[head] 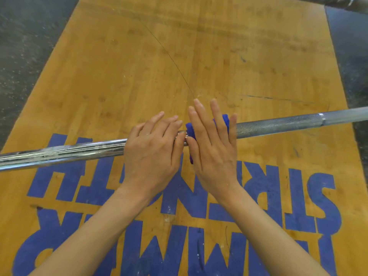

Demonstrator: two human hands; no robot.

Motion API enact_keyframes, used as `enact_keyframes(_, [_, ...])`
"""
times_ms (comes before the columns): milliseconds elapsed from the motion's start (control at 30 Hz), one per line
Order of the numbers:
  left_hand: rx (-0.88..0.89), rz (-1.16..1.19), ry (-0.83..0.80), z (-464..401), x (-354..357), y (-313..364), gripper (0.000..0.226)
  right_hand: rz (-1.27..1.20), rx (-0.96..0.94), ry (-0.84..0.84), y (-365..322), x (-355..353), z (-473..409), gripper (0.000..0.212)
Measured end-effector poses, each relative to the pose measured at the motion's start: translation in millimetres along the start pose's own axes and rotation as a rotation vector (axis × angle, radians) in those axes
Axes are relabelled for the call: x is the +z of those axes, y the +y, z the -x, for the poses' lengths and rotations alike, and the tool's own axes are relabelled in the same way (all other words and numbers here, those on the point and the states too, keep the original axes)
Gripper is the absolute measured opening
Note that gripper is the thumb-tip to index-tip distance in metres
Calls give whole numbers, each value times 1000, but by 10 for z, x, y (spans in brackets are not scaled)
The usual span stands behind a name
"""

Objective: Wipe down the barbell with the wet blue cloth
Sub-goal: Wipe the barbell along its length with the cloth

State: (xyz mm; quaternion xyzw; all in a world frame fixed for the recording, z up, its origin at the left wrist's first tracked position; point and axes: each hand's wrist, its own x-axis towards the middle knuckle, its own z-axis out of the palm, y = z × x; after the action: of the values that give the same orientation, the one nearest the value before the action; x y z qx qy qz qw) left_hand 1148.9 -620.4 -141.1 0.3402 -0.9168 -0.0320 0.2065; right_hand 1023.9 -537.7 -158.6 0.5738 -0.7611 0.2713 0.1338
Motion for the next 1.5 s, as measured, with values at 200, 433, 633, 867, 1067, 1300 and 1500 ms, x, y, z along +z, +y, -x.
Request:
enact_keyframes(200, [-26,19,25,-140,36,-51,45,4,144,51,53,91,-30,46])
enact_keyframes(433, [-33,33,28,-286,63,-112,47,19,137,97,332,148,-71,46])
enact_keyframes(633, [-45,13,1,-380,74,-157,44,133,-165,60,430,273,-37,50])
enact_keyframes(867, [-51,10,21,-443,94,-185,45,88,-127,53,375,297,-159,46])
enact_keyframes(1067, [-58,37,20,-452,97,-177,45,15,53,37,174,219,-299,46])
enact_keyframes(1300, [-20,-31,-33,-334,-33,-256,53,140,111,-6,263,22,-505,37])
enact_keyframes(1500, [-77,-43,-44,-107,-41,-269,53,133,10,-52,259,-17,-472,44])
